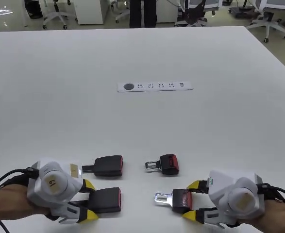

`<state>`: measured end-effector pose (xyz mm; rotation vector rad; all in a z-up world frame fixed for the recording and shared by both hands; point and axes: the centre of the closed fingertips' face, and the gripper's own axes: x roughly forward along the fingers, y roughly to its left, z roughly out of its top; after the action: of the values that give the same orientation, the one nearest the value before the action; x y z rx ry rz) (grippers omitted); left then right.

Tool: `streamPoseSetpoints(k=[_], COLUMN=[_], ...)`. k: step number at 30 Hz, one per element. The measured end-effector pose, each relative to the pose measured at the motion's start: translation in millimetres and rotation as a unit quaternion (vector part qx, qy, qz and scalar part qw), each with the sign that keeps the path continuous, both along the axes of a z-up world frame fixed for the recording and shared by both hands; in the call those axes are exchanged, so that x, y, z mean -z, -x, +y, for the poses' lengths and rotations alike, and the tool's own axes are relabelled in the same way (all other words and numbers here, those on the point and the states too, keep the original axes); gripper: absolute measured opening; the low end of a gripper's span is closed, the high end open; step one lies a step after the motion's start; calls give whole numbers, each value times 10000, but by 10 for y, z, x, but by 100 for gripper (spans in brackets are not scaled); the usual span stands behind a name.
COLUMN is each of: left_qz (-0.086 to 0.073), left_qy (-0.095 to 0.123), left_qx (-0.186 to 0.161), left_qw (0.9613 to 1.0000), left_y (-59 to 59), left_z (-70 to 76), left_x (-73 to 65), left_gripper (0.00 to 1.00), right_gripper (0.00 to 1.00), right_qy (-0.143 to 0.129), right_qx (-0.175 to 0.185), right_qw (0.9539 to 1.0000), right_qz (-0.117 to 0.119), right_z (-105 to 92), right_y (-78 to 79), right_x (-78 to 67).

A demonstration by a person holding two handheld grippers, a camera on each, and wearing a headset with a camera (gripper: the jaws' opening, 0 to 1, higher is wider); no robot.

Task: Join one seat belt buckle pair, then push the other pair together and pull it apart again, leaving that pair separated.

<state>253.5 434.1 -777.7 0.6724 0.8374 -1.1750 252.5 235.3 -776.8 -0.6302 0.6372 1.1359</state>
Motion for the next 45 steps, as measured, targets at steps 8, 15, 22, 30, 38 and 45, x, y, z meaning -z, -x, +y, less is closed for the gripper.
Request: streamPoseSetpoints(k=[8, 15, 22, 30, 38, 45], left_qz=[6, 36, 57, 142, 166, 203], left_qy=[18, 58, 53, -16, -59, -171], left_qx=[20, 53, 158, 188, 360, 472], left_qw=[10000, 10000, 9998, 9997, 9992, 9985], left_y=[-19, -23, -19, -21, -16, -17], left_z=[4, 9, -3, -9, -1, 3], left_x=[-1, 7, 4, 8, 8, 15], left_gripper=[34, 33, 33, 33, 33, 33], right_gripper=[31, 31, 31, 31, 31, 31], right_qy=[53, 85, 125, 159, 145, 157], right_qx=[-124, -168, -279, -416, -531, -629], right_qw=[9999, 9998, 9995, 9989, 9983, 9977], right_qz=[-7, 65, 89, 140, 185, 187], right_z=[6, 12, 40, 100, 194, 274], right_y=[7, 8, 3, -32, -34, -54], right_x=[-3, 9, -9, 11, 7, 14])
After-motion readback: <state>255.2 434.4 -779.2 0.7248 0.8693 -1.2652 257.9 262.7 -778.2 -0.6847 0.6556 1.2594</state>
